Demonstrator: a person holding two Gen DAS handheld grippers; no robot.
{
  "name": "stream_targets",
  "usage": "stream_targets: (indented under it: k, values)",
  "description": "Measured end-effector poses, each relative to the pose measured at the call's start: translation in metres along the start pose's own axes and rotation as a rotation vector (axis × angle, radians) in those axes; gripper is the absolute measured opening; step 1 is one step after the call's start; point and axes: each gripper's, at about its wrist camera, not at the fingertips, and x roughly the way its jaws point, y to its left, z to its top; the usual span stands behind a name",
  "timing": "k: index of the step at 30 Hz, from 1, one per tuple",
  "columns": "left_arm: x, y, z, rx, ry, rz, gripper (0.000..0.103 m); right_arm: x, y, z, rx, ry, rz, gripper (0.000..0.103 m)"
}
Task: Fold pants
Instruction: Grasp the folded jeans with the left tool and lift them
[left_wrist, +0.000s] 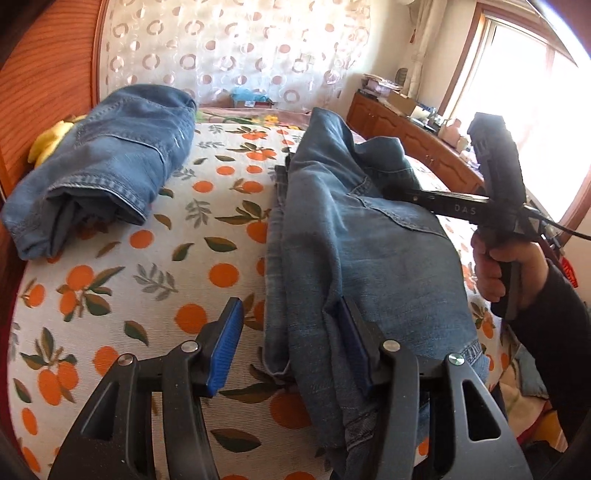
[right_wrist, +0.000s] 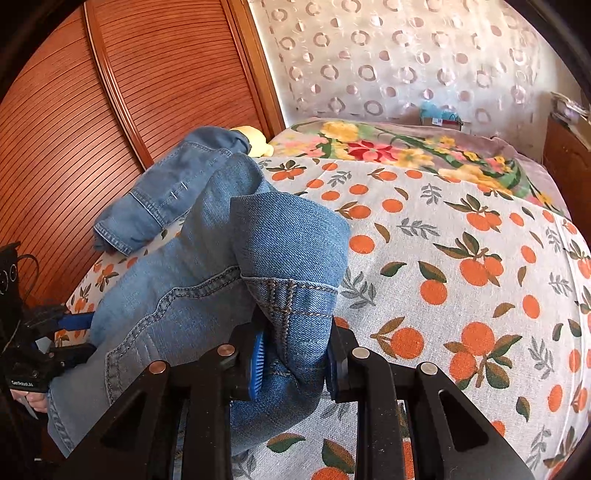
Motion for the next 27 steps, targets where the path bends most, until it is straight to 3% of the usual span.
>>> stream_targets:
  k: [3, 12, 16, 20, 27]
  values:
    - [0.001, 0.002, 0.002, -0.024, 0.015, -0.054, 0.05, -0.014, 0.001, -0.008, -0.002, -0.004, -0.006, 0.026]
    - [0.012, -0.002, 0.001, -0.032, 0.046, -0.122, 0.044, -0.021, 0.007, -0.013, 0.008, -0.001, -0.005, 0.026]
    - [0.008, -0.003, 0.002, -0.026, 0.047, -0.146, 0.03, -0.022, 0.006, -0.012, 0.01, -0.005, -0.007, 0.026]
    - [0.0, -0.007, 0.001, -0.017, 0.015, -0.148, 0.016, -0.029, 0.009, -0.011, 0.016, -0.034, -0.001, 0.024]
    - [-0.029, 0.002, -0.008, -0.07, -0.062, -0.182, 0.015, -0.064, 0.054, 0.022, -0.078, -0.12, 0.03, 0.023]
